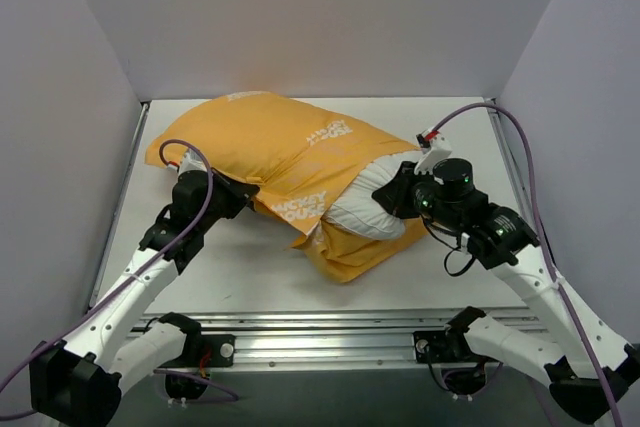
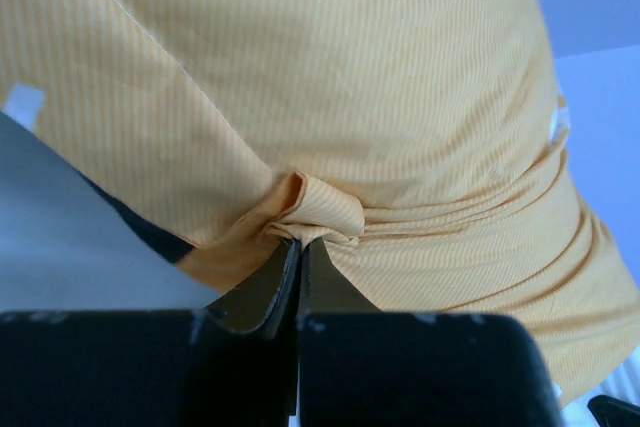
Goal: Remove the pillowcase from the pillow
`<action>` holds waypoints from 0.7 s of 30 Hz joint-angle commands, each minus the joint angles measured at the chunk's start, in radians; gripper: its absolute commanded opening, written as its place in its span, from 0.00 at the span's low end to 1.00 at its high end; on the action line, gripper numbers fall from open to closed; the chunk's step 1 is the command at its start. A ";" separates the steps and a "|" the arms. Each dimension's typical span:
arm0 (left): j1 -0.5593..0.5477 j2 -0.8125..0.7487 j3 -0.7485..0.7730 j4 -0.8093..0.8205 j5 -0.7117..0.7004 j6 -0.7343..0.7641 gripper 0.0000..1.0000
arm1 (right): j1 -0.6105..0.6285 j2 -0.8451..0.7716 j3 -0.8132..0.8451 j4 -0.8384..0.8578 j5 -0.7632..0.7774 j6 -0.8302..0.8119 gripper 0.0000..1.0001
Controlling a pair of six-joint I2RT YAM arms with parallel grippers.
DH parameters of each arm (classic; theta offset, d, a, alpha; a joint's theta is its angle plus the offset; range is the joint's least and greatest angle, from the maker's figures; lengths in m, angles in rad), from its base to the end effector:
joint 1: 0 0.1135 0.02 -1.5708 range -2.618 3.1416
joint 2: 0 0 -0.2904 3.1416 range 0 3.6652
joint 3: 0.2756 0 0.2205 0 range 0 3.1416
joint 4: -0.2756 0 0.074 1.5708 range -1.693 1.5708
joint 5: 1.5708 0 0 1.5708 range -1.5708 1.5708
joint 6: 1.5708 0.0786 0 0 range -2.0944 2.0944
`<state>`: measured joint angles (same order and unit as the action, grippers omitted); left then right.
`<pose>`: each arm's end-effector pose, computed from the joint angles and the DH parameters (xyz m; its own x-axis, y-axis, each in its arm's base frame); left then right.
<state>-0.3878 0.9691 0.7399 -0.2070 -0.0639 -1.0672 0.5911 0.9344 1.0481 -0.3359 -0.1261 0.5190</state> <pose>0.2001 -0.0763 0.2987 -0.4724 -0.7512 -0.4610 -0.1863 0.5963 -0.7808 0.1603 0.1195 0.3972 -0.4836 0.2680 -0.8332 -0.4777 0.7168 0.5079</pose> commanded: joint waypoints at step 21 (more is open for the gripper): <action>0.162 0.177 0.245 -0.230 -0.137 0.429 0.41 | 0.117 0.095 0.103 -0.167 -0.285 -0.129 0.40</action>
<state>-0.2749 1.1854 0.9012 -0.3103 -0.0154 -0.7425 0.6521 1.0359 1.0592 -0.4538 -0.3717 0.4652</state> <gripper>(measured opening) 0.359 0.347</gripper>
